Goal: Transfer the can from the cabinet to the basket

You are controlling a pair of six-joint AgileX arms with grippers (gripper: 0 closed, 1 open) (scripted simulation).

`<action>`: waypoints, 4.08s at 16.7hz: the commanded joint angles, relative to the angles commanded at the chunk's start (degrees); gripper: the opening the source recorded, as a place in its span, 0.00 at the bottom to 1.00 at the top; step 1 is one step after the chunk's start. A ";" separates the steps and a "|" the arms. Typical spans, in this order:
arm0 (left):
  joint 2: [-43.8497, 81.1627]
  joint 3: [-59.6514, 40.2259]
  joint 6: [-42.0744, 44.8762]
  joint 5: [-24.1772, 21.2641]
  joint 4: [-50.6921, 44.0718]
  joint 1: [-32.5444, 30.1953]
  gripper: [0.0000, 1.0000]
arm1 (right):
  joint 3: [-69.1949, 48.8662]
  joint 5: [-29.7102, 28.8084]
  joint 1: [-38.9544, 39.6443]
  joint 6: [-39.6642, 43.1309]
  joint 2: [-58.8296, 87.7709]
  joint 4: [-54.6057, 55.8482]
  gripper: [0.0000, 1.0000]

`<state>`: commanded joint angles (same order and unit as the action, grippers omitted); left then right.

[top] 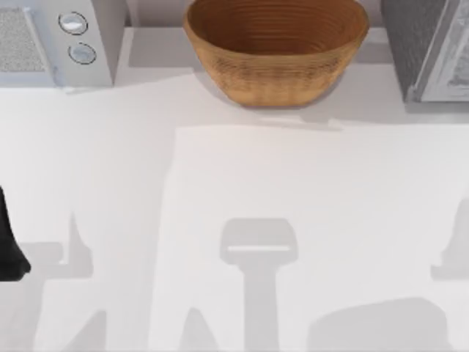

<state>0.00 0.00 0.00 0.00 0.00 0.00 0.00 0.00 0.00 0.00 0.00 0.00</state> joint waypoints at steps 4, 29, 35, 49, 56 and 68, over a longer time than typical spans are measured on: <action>0.00 0.00 0.00 0.00 0.00 0.00 1.00 | -1.34 -0.66 0.68 -0.10 2.17 0.60 0.00; 0.00 0.00 0.00 0.00 0.00 0.00 1.00 | -92.26 -32.74 31.66 -0.91 123.17 30.14 0.00; 0.00 0.00 0.00 0.00 0.00 0.00 1.00 | -95.22 -33.83 32.63 -0.94 126.96 31.17 0.00; 0.00 0.00 0.00 0.00 0.00 0.00 1.00 | -101.36 -32.50 31.23 -0.87 132.02 30.13 0.08; 0.00 0.00 0.00 0.00 0.00 0.00 1.00 | -101.36 -32.50 31.23 -0.87 132.02 30.13 0.60; 0.00 0.00 0.00 0.00 0.00 0.00 1.00 | -101.36 -32.50 31.23 -0.87 132.02 30.13 1.00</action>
<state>0.00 0.00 0.00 0.00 0.00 0.00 -101.36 -32.50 31.23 -0.87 132.02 30.13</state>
